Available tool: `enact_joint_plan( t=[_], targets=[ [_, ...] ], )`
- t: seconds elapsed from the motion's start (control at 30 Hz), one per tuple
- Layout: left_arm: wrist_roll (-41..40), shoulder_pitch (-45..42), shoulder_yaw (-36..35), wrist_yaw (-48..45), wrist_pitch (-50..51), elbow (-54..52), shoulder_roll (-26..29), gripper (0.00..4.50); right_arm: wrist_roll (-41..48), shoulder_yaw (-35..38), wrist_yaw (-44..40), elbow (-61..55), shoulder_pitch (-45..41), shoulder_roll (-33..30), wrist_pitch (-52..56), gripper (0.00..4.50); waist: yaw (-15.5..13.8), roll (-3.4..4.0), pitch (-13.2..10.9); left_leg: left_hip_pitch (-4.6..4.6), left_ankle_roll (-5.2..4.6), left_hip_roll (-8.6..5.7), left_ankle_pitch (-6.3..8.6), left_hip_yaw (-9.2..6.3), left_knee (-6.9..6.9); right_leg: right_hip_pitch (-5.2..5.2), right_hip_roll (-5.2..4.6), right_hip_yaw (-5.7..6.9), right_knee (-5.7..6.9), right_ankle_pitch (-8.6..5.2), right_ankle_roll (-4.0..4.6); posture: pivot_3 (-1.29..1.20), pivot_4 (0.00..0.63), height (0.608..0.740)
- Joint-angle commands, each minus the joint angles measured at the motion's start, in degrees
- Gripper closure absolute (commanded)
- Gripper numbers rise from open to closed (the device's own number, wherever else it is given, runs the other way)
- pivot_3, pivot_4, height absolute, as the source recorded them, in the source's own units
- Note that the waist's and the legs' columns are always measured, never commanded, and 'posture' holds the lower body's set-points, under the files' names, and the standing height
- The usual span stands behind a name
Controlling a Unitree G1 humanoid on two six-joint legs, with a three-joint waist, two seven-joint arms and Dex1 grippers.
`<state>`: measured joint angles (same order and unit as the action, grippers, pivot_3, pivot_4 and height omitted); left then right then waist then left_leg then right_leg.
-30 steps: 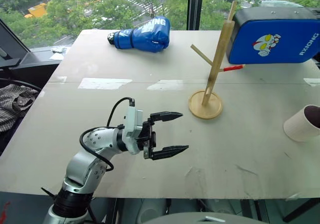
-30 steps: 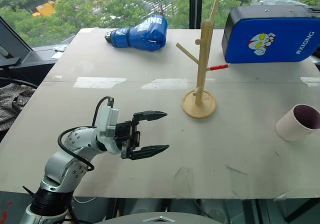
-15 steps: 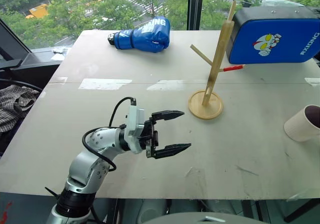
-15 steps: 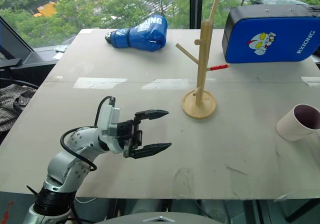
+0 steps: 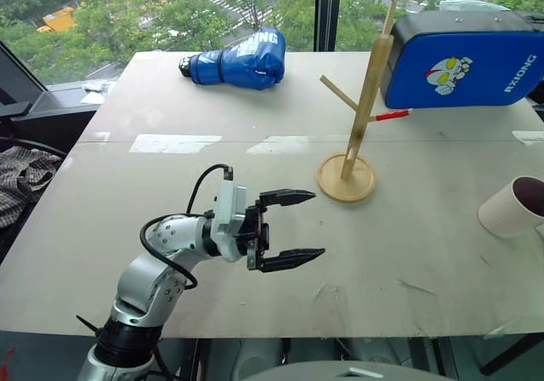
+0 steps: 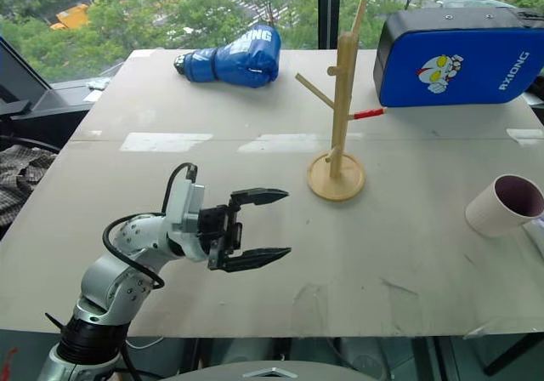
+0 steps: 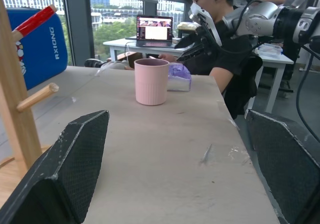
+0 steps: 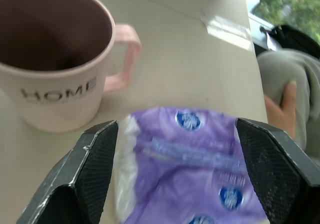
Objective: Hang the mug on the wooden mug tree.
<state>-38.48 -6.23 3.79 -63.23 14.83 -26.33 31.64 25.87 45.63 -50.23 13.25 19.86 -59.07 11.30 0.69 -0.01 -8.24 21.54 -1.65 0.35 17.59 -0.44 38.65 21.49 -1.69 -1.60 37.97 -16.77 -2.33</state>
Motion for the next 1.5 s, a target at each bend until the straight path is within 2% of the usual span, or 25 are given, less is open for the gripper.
enact_joint_plan(
  t=[0.03,0.23,0.5,0.67,0.97,1.13,1.5],
  targets=[
    [-1.2,0.5,-1.3,0.5,0.1,-2.7,0.6,0.0,-3.2,-4.6,-2.5,7.3,-6.5,-3.1,-3.4,0.71,0.0,0.01,0.0,0.01,0.01,-0.01,-0.01,0.02,0.0,0.01,-0.03,-0.01,0.0,0.0,0.0,0.0,0.15,0.74],
    [-1.3,0.9,-2.2,0.9,0.1,-3.0,1.0,0.0,-7.6,-13.1,-5.6,16.3,-16.2,-5.0,-6.8,0.71,-0.2,0.04,0.0,0.1,0.18,0.0,-0.1,-0.05,0.0,0.08,-0.26,0.09,0.0,0.0,0.0,0.0,0.15,0.74],
    [-1.0,2.5,-2.5,1.6,0.0,-4.3,1.1,0.0,-9.6,-18.5,-8.6,25.3,-26.1,-4.3,-11.2,0.71,0.1,0.07,0.0,0.07,0.18,0.02,-0.1,-0.01,0.03,0.08,-0.27,0.05,0.04,0.01,0.0,0.0,0.15,0.74],
    [-0.9,3.1,-3.2,2.4,0.0,-4.7,1.4,0.0,-7.2,-18.5,-11.4,21.0,-24.2,-3.0,-8.6,0.71,-0.1,0.07,0.0,0.11,0.18,0.02,-0.1,-0.04,0.03,0.08,-0.32,0.09,0.02,0.01,0.0,0.0,0.15,0.74],
    [-1.0,2.6,-3.2,2.5,0.0,-4.3,1.6,0.0,-5.1,-17.4,-11.5,14.6,-19.8,-1.3,-4.7,0.71,0.0,0.08,0.0,0.09,0.16,0.02,-0.09,-0.07,0.03,0.08,-0.32,0.1,0.04,0.01,0.0,0.0,0.15,0.74],
    [-1.2,2.4,-3.3,2.0,0.0,-3.9,2.0,0.0,-5.8,-17.2,-7.0,14.4,-21.5,1.0,-6.5,0.71,0.1,0.08,0.0,0.08,0.17,0.02,-0.1,-0.04,0.04,0.08,-0.32,0.07,0.05,0.01,0.0,0.0,0.15,0.74],
    [-2.2,3.2,-4.9,0.5,-0.1,-3.7,3.3,0.0,-6.3,-18.4,-4.2,16.1,-25.1,4.8,-8.3,0.71,0.0,0.09,0.0,0.09,0.19,0.02,-0.11,-0.04,0.04,0.08,-0.32,0.08,0.05,0.01,0.0,0.0,0.15,0.74]
  ],
)
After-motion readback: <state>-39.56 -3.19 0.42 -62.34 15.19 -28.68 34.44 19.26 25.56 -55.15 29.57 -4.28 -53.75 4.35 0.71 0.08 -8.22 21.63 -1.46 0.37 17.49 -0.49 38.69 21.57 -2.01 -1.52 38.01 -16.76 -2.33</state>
